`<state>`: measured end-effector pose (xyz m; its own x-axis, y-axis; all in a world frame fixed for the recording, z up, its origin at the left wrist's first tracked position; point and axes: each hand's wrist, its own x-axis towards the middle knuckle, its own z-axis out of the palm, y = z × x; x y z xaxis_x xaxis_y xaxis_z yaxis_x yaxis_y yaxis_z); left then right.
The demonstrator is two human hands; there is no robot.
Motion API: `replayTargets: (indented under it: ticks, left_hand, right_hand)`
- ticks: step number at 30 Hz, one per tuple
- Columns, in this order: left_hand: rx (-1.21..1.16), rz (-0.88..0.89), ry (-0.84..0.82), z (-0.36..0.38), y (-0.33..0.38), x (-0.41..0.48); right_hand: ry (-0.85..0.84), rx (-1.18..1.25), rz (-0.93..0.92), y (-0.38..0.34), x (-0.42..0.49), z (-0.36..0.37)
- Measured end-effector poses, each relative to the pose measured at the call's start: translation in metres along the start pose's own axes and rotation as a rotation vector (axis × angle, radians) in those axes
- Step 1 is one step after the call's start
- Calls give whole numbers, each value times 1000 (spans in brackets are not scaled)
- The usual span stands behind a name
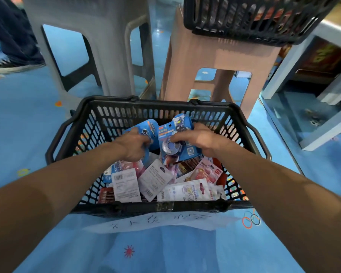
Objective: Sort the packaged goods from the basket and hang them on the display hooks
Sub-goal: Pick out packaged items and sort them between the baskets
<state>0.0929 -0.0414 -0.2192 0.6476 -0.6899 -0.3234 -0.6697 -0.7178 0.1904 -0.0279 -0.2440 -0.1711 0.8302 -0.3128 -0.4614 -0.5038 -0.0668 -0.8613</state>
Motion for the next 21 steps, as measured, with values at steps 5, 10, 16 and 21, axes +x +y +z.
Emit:
replayTargets:
  ticks: [5,10,16,21]
  left_hand:
    - [-610,30,211,-20,-13,-15]
    - [-1264,-253,339,-44,-6,-33]
    - [-1644,-200,21,-66,13,-55]
    - [-1679,-215,-106,-68,12,-65]
  right_hand:
    - [-104,59,-21,-11,-10,7]
    - [-233,227,-91,-25,-21,12]
    - [-435,272,-154,-37,-28,19]
    - [-474,298,-128,-43,-33,27]
